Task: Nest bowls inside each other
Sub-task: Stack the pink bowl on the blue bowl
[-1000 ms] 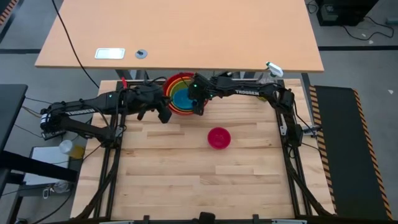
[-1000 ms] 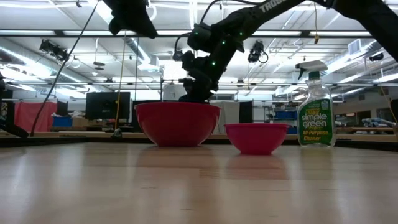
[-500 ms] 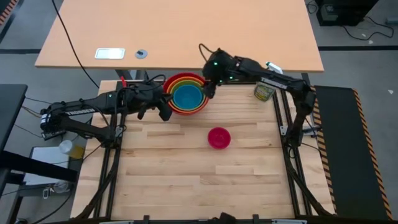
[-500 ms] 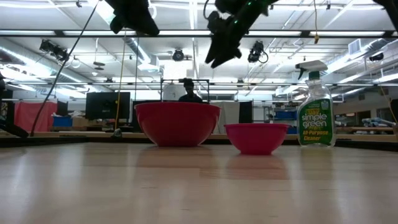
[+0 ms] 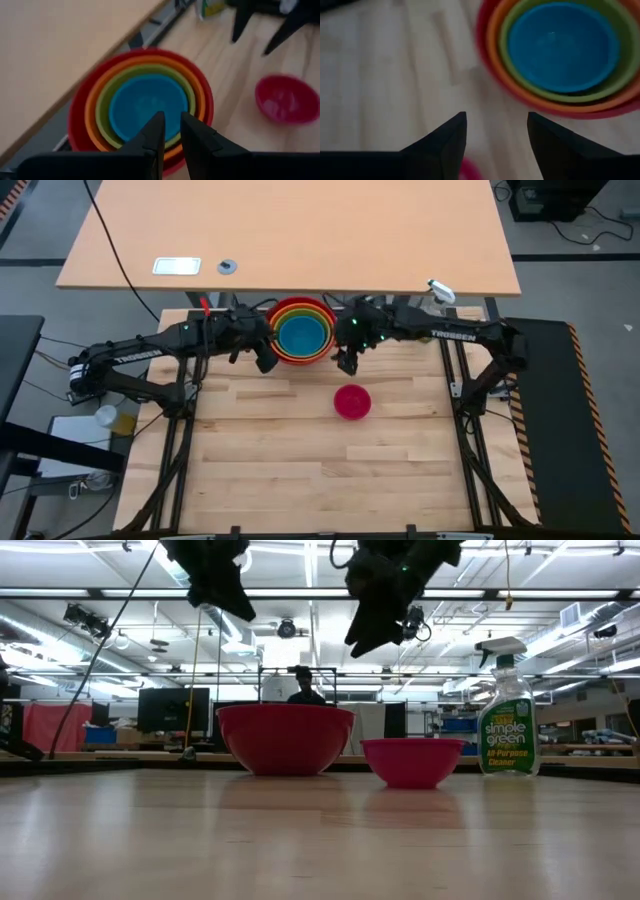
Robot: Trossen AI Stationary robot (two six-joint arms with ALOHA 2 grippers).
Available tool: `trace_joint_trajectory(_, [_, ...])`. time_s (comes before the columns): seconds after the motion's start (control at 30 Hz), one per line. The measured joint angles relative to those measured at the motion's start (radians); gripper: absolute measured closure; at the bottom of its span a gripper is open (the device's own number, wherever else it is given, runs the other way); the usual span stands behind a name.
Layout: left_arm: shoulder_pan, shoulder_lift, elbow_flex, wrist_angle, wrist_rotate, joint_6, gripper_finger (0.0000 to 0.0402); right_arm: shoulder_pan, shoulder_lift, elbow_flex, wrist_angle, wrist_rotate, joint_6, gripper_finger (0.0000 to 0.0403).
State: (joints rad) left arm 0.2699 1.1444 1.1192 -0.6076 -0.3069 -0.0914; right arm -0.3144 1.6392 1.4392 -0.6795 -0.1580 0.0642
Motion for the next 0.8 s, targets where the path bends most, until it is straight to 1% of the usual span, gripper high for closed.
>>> trace_joint_trajectory(0.13, [0.06,0.044,0.0,0.018,0.13,0.058,0.034,0.036,-0.056,-0.126,0.054,-0.008,0.036,0.0193])
trace_joint_trajectory(0.23, [0.094,0.094,0.0,0.017,0.189,0.078,0.034,0.06,-0.084,-0.198,0.054,0.017,0.046,0.0194])
trace_joint_trajectory(0.37, [0.126,0.153,-0.001,0.035,0.25,0.08,0.034,0.077,-0.077,-0.285,0.05,0.038,0.049,0.0194])
trace_joint_trajectory(0.5, [0.117,0.18,-0.001,0.075,0.256,0.078,0.034,0.084,-0.065,-0.371,0.068,0.029,0.049,0.0194])
trace_joint_trajectory(0.63, [0.095,0.184,-0.001,0.088,0.25,0.061,0.0341,0.088,-0.054,-0.437,0.087,0.056,0.048,0.0194])
trace_joint_trajectory(0.8, [0.064,0.184,-0.001,0.086,0.235,0.035,0.0341,0.086,-0.053,-0.516,0.183,0.056,0.04,0.0195])
